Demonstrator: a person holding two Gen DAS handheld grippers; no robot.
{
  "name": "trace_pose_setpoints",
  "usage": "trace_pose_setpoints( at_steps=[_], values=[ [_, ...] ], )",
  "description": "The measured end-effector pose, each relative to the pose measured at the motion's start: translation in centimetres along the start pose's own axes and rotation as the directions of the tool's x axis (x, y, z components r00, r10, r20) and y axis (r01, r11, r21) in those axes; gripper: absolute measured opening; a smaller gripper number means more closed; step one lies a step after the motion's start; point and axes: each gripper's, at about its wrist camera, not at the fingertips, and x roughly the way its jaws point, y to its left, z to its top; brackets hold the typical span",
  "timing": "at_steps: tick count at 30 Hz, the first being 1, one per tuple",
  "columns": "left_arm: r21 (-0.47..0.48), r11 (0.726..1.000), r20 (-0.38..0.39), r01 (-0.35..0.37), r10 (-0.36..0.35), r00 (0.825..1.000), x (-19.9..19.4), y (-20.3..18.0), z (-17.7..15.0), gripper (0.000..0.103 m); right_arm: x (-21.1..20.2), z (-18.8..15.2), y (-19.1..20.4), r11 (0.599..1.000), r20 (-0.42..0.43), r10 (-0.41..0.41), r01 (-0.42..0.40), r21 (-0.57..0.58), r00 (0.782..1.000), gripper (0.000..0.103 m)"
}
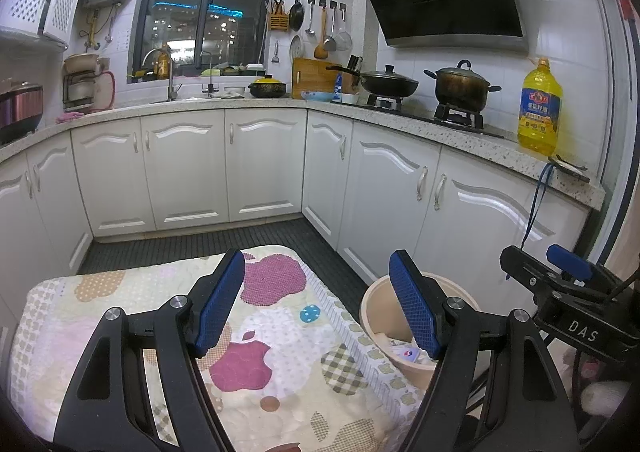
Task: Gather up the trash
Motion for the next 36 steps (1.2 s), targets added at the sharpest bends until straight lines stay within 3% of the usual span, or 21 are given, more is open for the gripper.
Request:
trace_pose_setpoints(
  at_steps=[36],
  values=[
    [0.025, 1.0, -0.006, -0.006, 0.006, 1.0, -0.22, -0.62, -0.13, 0.074, 0.09, 0.22, -0.34, 1.0, 0.002, 0.004, -0.004, -0.005, 1.0, 0.093]
  ],
)
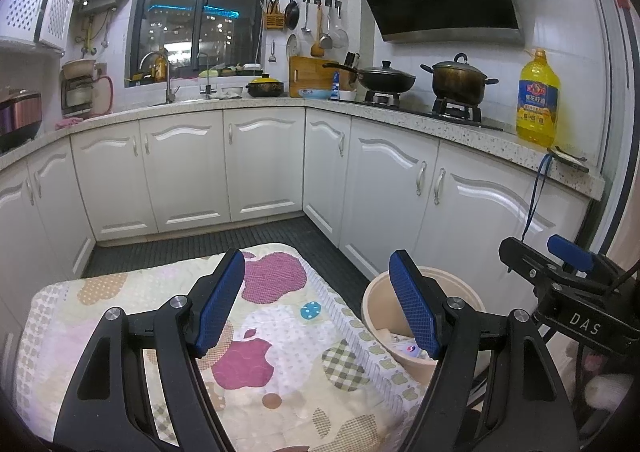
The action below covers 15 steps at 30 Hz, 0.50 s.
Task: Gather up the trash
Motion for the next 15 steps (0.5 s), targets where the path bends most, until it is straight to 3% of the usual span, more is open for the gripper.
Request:
trace_pose_setpoints(
  at_steps=[15],
  values=[
    [0.001, 1.0, 0.0, 0.001, -0.001, 1.0, 0.0, 0.04, -0.02, 0.074, 0.16, -0.01, -0.06, 1.0, -0.005, 0.002, -0.002, -0.004, 1.0, 0.093]
  ],
)
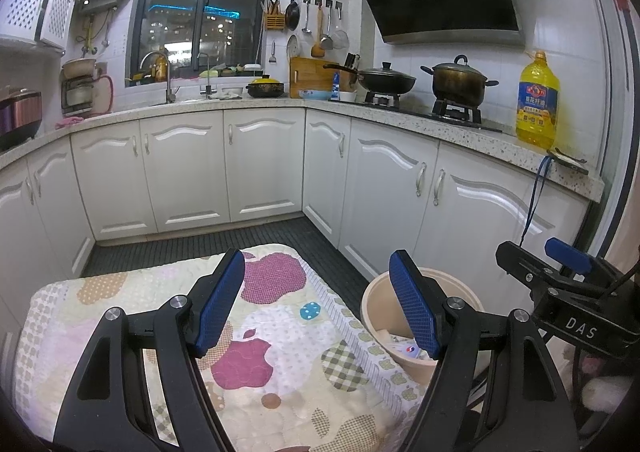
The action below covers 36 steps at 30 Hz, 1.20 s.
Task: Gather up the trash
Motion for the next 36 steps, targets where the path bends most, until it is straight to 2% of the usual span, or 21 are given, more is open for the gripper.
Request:
trace_pose_setpoints(
  at_steps=[29, 36],
  values=[
    [0.005, 1.0, -0.024, 0.016, -0.016, 1.0, 0.7, -0.8, 0.0, 0.074, 1.0, -0.4, -0.3, 1.0, -0.023, 0.003, -0.003, 0.0, 1.0, 0.093],
    [-0.005, 0.999, -0.019, 0.05, -0.05, 0.999, 0.8, -0.8, -0.3, 0.074, 1.1, -0.5, -0.3, 1.0, -0.023, 0.003, -0.003, 0.0, 1.0, 0.093]
  ],
)
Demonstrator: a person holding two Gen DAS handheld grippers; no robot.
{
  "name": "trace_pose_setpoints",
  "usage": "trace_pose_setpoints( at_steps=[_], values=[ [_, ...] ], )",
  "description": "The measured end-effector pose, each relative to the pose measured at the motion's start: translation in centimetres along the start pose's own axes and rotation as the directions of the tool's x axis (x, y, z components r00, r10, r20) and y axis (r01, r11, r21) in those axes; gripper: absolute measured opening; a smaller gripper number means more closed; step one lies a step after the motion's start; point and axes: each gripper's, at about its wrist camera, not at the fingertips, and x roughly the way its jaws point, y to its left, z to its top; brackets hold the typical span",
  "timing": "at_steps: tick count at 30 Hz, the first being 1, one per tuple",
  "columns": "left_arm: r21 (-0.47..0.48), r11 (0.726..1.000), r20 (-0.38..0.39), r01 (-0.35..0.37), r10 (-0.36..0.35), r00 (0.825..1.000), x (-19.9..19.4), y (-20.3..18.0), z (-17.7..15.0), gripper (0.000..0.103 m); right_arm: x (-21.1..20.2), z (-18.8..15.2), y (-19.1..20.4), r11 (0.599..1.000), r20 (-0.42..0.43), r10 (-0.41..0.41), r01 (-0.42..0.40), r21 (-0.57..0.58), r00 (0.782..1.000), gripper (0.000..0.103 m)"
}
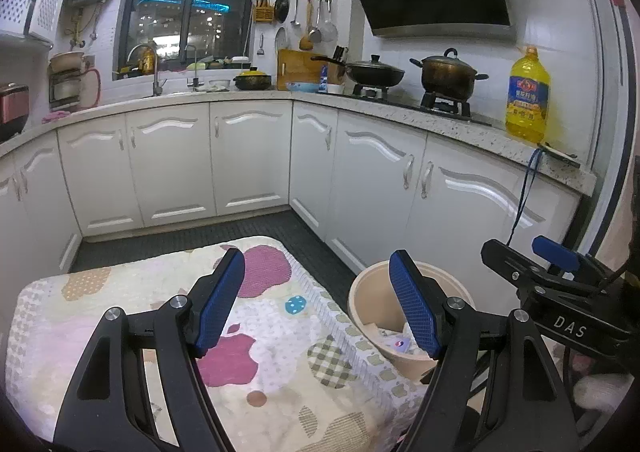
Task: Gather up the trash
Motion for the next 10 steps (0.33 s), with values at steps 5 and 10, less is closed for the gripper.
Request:
trace_pose_setpoints(
  at_steps=[5, 10],
  values=[
    [0.008, 1.0, 0.02, 0.012, -0.013, 1.0, -0.02, -0.04, -0.24, 0.074, 0.09, -0.05, -0.06, 1.0, -0.003, -0.001, 0.001, 0.0, 1.0, 0.093],
    [0.03, 1.0, 0.025, 0.006, -0.007, 1.0, -0.06, -0.39, -0.38, 0.074, 0.17, -0.11, -0.15, 1.0, -0.004, -0.001, 0.001, 0.0, 1.0, 0.093]
  ],
)
